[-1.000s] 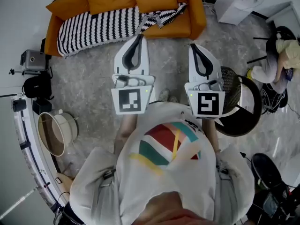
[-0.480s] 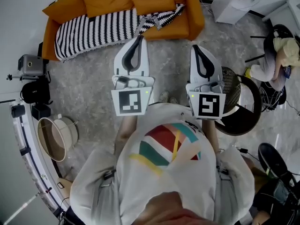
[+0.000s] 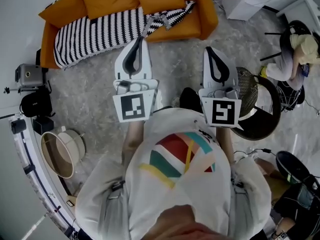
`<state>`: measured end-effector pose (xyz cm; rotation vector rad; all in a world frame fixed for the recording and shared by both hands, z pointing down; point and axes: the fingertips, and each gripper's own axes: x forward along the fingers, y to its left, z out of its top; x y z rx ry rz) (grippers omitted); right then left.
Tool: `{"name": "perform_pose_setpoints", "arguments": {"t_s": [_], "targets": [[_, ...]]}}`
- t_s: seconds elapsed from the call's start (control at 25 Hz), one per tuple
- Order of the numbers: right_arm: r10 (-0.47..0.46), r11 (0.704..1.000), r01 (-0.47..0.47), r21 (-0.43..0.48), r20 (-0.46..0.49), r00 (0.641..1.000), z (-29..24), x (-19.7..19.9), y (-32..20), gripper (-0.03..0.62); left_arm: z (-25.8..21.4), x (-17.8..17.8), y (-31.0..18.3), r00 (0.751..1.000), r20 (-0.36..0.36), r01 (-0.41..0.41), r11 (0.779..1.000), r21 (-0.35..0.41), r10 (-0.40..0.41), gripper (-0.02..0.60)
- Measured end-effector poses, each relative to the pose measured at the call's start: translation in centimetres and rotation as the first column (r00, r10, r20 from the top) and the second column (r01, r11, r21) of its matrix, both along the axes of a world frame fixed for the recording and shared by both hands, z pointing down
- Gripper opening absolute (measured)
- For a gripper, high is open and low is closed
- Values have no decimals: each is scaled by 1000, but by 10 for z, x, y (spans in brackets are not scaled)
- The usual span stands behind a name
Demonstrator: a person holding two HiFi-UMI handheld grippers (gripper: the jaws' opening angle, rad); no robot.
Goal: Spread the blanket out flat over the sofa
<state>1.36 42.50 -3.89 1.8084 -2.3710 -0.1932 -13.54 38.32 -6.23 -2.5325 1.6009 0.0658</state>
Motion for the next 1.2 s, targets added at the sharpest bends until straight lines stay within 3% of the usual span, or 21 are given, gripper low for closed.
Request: {"name": "perform_pose_setpoints", "arguments": {"t_s": [0.2, 0.52, 0.72, 1.0, 1.2], "targets": [[42, 999, -42, 2, 17, 999, 0, 18, -19, 5, -1, 15, -22, 1000, -2, -28, 1000, 10, 28, 15], [35, 999, -35, -3, 18, 999, 11, 49, -79, 5, 12, 60, -76, 997, 22, -72, 997, 6, 72, 15], [7, 1000, -7, 12, -4, 1000, 15, 68, -153, 5, 21, 74, -138, 998, 52, -45, 999, 9, 45, 15], [-45, 999, 45, -7, -3, 999, 13, 92, -257, 5, 12, 97, -237, 1000, 28, 11, 1000, 6, -11, 15], [-82, 997, 82, -11, -13, 997, 17, 102, -323, 5, 22, 106, -296, 998, 41, 58, 998, -31, -57, 15]]}}
